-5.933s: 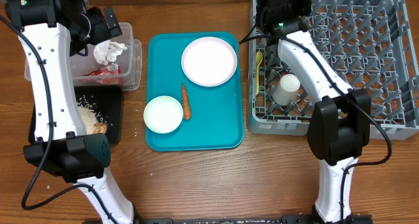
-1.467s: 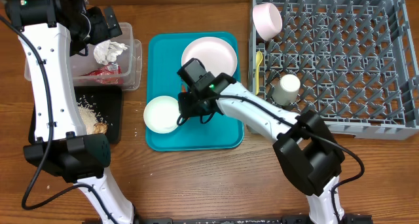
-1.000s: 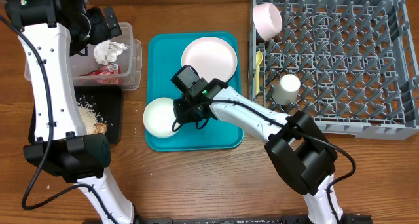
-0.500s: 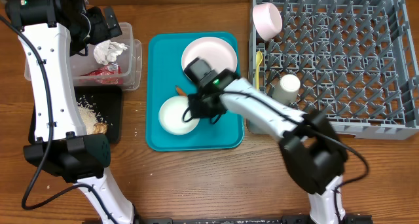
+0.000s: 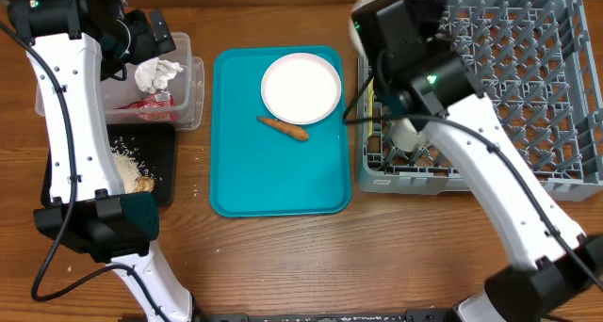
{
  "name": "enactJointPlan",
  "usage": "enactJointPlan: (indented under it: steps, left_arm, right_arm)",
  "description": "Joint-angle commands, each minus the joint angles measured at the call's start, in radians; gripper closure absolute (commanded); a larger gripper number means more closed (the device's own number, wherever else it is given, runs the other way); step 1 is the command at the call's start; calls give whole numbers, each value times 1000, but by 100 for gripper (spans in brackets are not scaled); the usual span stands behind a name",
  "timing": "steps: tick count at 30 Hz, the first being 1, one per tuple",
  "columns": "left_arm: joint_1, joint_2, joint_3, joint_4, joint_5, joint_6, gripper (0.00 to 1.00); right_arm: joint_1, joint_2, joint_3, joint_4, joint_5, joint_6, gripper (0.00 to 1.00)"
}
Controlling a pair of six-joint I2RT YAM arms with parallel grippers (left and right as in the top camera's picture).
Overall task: Sort waste into correct bins and load items into the dishwasher
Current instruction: 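Carry the white bowl into the dish rack and release it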
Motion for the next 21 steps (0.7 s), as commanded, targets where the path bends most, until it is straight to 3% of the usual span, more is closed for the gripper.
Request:
enactJointPlan:
  steps: [1, 4, 11, 21]
  left_arm:
    - [-7, 0, 12, 1, -8, -10, 0]
    - [-7, 0, 12, 1, -8, -10, 0]
    - [-7, 0, 12, 1, -8, -10, 0]
    - [-7, 0, 12, 1, -8, -10, 0]
  right_arm:
    - [-45, 75, -22, 0, 297, -40, 96]
    - [-76, 129, -22, 29, 327, -125, 96]
    - [-75, 265, -22, 178, 502, -492, 96]
    - [-57, 388, -23, 103, 497, -549, 96]
